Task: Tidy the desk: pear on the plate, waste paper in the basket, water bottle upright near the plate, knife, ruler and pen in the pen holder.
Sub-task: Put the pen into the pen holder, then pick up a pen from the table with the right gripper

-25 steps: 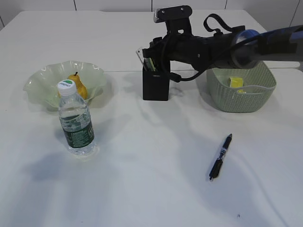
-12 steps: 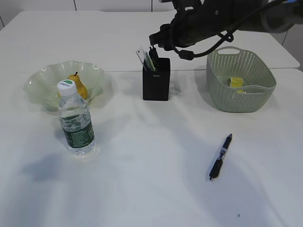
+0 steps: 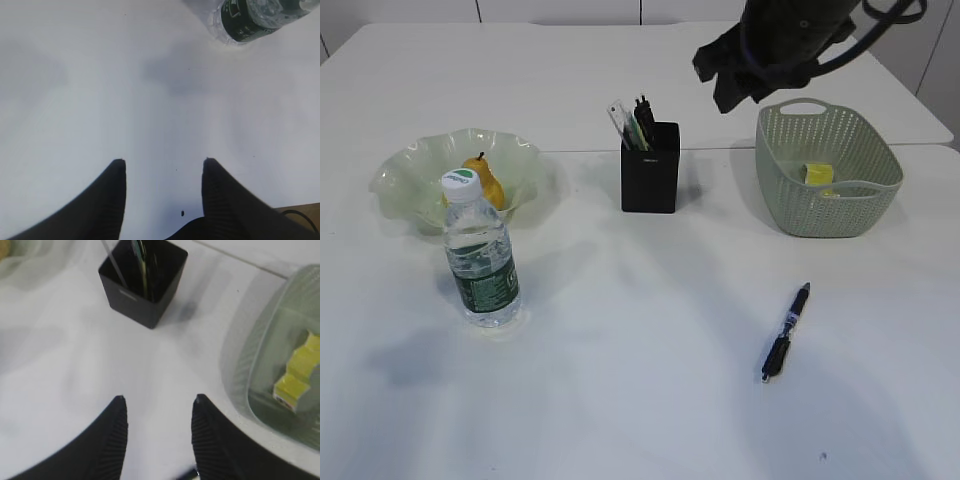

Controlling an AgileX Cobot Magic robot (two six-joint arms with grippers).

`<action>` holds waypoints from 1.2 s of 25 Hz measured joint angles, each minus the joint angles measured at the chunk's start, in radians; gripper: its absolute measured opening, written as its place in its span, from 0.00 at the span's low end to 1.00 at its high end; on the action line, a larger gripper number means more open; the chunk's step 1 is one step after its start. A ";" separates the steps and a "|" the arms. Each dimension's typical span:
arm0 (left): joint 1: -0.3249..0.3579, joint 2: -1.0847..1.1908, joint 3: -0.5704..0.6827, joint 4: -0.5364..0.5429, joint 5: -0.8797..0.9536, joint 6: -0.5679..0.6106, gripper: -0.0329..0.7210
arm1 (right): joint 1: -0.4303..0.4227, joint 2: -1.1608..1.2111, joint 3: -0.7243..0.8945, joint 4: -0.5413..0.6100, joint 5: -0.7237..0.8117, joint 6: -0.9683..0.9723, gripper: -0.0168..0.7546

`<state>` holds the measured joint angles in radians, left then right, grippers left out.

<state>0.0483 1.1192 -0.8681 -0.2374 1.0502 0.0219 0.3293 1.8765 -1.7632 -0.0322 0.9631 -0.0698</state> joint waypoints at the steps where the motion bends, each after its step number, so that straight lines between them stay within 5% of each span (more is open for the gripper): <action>1: 0.000 0.000 0.000 0.000 0.000 0.000 0.51 | 0.000 -0.016 0.000 -0.013 0.033 -0.002 0.44; 8: 0.000 0.000 0.000 0.000 0.000 0.000 0.51 | 0.000 -0.128 0.015 -0.032 0.131 -0.004 0.44; 30: 0.000 0.000 0.000 0.000 0.000 0.000 0.51 | 0.000 -0.346 0.419 -0.066 0.160 -0.099 0.44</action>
<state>0.0483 1.1192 -0.8681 -0.2374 1.0502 0.0219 0.3293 1.5310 -1.3441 -0.0984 1.1234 -0.1692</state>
